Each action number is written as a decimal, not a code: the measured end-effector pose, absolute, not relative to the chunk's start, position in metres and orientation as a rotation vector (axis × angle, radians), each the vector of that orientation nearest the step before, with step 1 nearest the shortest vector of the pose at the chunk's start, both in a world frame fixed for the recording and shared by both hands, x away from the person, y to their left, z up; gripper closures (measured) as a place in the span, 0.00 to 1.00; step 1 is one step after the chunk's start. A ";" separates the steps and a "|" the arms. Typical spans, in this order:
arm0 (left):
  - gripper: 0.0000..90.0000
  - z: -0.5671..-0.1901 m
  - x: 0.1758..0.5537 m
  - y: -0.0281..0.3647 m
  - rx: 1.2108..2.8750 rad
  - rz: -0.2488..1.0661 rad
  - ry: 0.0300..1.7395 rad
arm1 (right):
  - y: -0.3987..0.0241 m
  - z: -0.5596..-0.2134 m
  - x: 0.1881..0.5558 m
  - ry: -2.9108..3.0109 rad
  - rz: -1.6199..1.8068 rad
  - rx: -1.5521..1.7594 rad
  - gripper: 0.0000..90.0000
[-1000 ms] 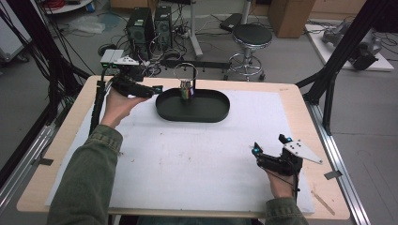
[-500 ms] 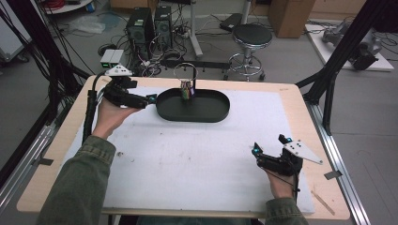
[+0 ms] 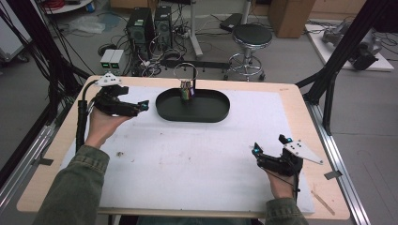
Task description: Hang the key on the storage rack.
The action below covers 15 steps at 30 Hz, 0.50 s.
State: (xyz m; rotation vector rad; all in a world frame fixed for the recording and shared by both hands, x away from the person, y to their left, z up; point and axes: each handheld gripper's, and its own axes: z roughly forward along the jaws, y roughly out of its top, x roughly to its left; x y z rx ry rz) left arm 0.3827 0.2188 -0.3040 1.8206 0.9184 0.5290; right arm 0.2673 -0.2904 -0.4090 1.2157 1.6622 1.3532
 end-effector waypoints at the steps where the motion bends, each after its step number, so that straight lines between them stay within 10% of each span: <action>1: 0.02 -0.306 0.380 0.221 1.819 0.527 0.917 | -0.290 -0.409 0.267 1.661 1.353 1.216 0.01; 15: 0.02 -0.329 0.361 0.239 1.778 0.559 0.952 | -0.290 -0.409 0.267 1.662 1.349 1.220 0.01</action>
